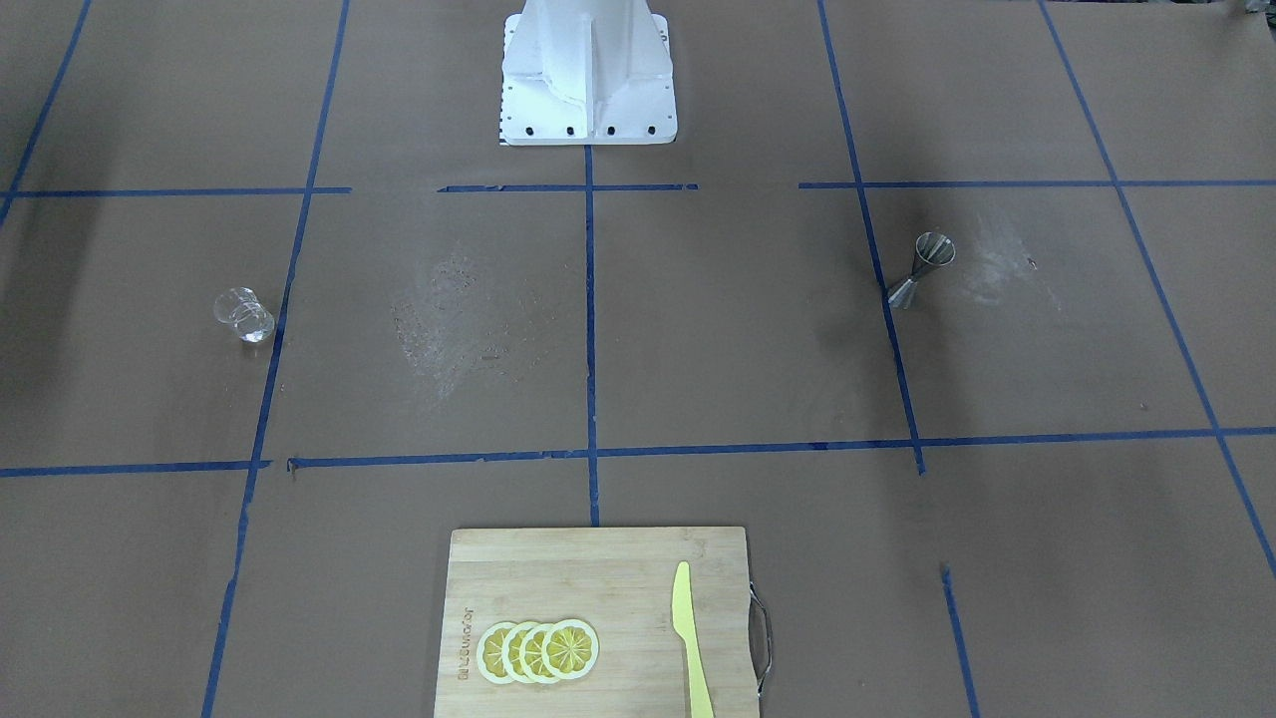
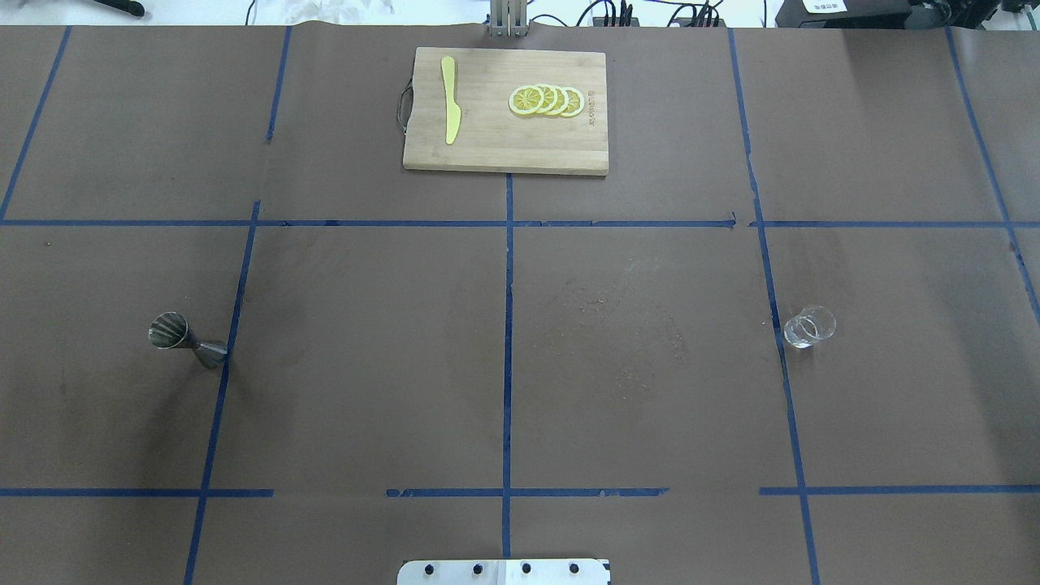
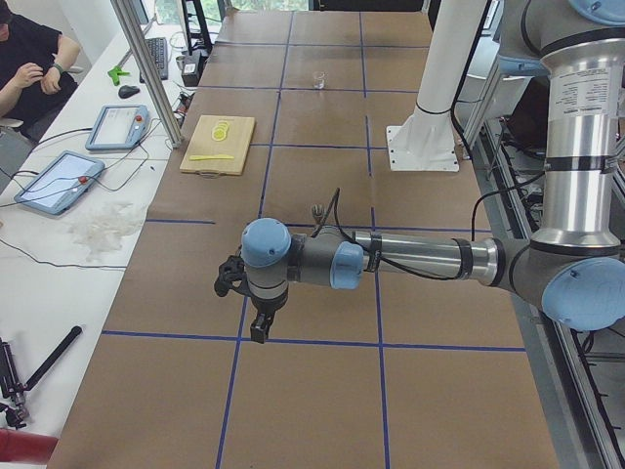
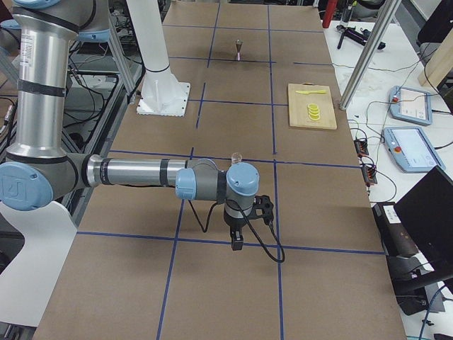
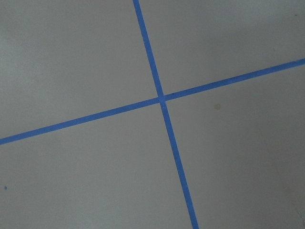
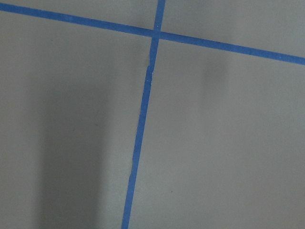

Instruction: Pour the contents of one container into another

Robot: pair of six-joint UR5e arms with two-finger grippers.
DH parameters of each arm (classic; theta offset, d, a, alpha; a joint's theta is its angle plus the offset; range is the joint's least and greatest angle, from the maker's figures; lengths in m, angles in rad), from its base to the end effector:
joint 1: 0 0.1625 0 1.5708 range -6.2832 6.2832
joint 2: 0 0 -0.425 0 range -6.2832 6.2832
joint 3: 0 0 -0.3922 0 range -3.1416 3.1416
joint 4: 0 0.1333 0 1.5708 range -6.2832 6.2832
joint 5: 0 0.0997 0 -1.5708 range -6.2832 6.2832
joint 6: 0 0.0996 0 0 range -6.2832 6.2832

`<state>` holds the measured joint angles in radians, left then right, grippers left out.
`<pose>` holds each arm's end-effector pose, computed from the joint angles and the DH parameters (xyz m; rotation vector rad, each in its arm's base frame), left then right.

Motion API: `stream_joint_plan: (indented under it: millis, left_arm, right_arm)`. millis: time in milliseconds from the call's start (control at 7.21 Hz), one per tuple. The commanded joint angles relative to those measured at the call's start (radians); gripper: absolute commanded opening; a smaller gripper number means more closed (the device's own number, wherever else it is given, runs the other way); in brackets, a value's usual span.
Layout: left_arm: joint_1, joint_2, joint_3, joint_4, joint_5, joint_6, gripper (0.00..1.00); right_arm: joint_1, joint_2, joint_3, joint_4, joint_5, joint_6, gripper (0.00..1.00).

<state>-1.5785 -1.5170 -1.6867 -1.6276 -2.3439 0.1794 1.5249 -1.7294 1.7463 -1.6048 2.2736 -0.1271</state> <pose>-0.0674 -0.4755 0.6215 0.1849 0.7596 0.2088 0.0494 -0.4261 0.6532 0.0122 -0.7037 -0.1598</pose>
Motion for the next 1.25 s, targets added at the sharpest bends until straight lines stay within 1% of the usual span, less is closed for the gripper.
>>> stream_joint_plan:
  millis: [0,277,416,555,832,971,1109]
  left_arm:
    - [0.000,0.001,0.001,-0.002,0.000,0.005,1.00]
    - [0.000,0.000,-0.001,-0.002,0.000,0.006,1.00]
    - [0.003,0.001,-0.005,-0.003,0.009,0.008,1.00]
    - [0.002,0.004,-0.022,-0.021,-0.001,0.009,1.00]
    - [0.002,0.008,-0.021,-0.110,0.006,0.015,1.00]
    - [0.002,0.014,-0.012,-0.171,0.008,0.014,1.00]
    - [0.003,-0.001,0.005,-0.198,0.003,0.000,1.00]
  right_arm:
    - [0.000,0.001,0.001,-0.001,0.000,0.001,1.00]
    - [-0.002,0.007,0.002,-0.001,0.003,0.007,1.00]
    - [-0.005,0.008,0.013,-0.001,0.009,0.011,1.00]
    - [-0.005,0.010,0.038,-0.001,0.012,0.015,1.00]
    - [-0.006,0.080,0.045,0.000,0.004,0.015,1.00]
    - [-0.006,0.088,0.048,0.000,0.004,0.015,1.00]
    - [-0.006,0.112,0.032,0.040,0.006,0.015,1.00]
